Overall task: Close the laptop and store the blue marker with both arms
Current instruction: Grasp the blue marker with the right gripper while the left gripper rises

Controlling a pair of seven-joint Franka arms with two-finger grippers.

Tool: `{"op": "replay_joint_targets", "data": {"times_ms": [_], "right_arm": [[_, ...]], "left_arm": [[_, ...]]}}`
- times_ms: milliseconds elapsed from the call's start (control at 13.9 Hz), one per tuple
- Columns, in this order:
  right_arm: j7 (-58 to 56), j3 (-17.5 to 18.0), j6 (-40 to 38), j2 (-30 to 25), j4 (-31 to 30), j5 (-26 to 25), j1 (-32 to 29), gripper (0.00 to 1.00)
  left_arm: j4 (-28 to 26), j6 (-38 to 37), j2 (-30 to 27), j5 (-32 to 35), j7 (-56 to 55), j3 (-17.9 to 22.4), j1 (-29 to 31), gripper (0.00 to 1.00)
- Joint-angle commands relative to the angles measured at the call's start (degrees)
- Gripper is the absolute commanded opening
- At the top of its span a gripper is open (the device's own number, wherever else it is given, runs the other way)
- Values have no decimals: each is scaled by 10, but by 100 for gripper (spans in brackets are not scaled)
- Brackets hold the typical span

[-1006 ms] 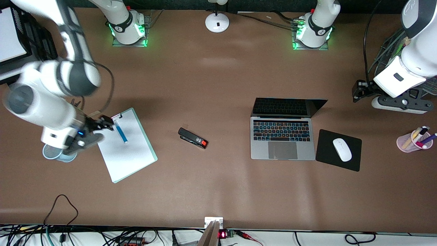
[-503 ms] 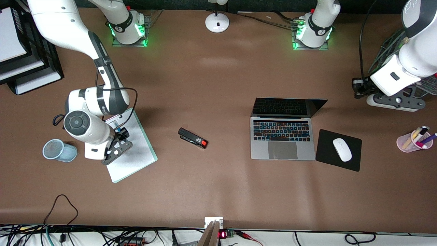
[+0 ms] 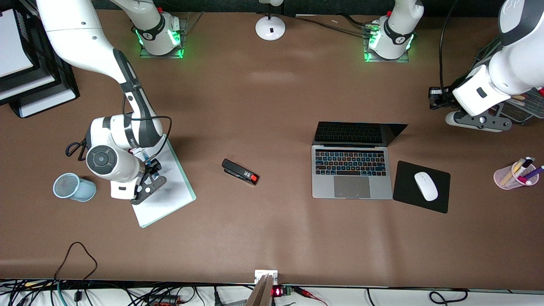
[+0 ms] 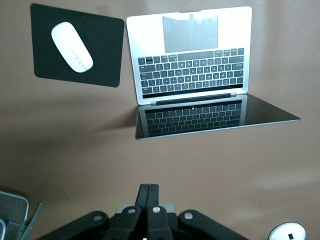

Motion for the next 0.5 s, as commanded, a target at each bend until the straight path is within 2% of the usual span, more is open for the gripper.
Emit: {"op": "replay_joint_targets", "data": {"times_ms": [0,215,359,431], "right_arm": [[-13,4,18,14,-3,3,-4,51],[-13,4,23,23,-1,8,-4,42],[-13,4,23,27,0,20,-4,40],[-13,4,22,27,0,20,-4,38]], "left_arm": [[-16,-15,-17,-11,-20,-19,1,0],[-56,-3,-37,-49,-23,-19,0,0],[-82,25,-45,-51,-23,-22,-2,0],[-94,42,-44,-51,-22,-43,-1,0]]}}
